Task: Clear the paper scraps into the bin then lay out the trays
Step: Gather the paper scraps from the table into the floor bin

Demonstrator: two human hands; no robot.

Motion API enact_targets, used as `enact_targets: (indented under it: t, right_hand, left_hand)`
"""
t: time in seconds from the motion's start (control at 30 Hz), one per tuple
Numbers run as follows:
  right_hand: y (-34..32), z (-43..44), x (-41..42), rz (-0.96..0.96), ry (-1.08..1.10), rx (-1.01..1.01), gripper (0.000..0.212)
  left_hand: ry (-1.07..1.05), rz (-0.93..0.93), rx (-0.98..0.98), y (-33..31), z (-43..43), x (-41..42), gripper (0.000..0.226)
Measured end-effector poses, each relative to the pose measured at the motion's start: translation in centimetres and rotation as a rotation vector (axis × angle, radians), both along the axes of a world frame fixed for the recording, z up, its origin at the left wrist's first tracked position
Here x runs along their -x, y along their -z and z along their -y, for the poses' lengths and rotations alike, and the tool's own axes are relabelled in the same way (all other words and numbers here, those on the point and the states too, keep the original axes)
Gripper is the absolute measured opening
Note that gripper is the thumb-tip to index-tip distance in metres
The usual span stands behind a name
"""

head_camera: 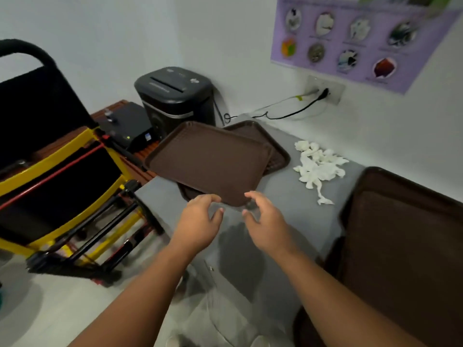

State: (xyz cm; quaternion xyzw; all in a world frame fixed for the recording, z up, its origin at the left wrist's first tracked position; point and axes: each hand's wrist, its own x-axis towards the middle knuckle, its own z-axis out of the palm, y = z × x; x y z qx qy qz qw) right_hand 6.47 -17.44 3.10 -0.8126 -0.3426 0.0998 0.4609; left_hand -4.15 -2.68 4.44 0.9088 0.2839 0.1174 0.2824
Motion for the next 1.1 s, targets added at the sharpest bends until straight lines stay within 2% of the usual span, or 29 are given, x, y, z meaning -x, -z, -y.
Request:
enact_targets:
  t: [0.2, 0.33, 0.47, 0.6, 0.67, 0.77, 0.83, 0.97, 1.1]
  right_hand:
    - [0.5, 5.3, -5.1, -0.012, 0.275, 0.011, 0.038]
    - [1.3, 7.5, -7.7, 0.01, 0.406, 0.039, 0.036]
    - [2.2, 9.0, -9.3, 0.024, 0.479, 0.106, 0.037]
    - [3.1, 9.6, -9.9, -0.01, 0.578, 0.113, 0.036]
    - [3.4, 9.6, -10.4, -0.016, 0.614, 0.113, 0.035]
    - [3.8, 9.4, -10.8, -0.029, 0.676, 0.111, 0.033]
    - [4.2, 9.0, -10.9, -0.023, 0.708, 0.097, 0.033]
    - [4.9, 8.1, -10.8, -0.019, 0.743, 0.103, 0.035]
    - [5.5, 7.5, -10.6, -0.022, 0.779, 0.075, 0.037]
  left_hand:
    - [0.224, 0.039, -0.039, 1.1, 3.4, -7.3, 0.025]
    - [0.374, -0.003, -0.066, 2.0, 4.6, -12.2, 0.034]
    - [0.527, -0.052, -0.091, 3.0, 5.6, -17.0, 0.042]
    - [0.675, -0.145, -0.146, 4.4, 6.1, -21.6, 0.04]
    - [0.751, -0.125, -0.192, 4.9, 6.3, -24.1, 0.036]
    - [0.883, -0.103, -0.332, 5.8, 6.9, -27.6, 0.031]
    - [0.957, -0.135, -0.433, 6.5, 7.2, -29.3, 0.036]
    - [1.016, -0.255, -0.55, 7.8, 7.7, -31.5, 0.039]
    - [1.081, -0.232, -0.535, 9.0, 8.1, -31.6, 0.043]
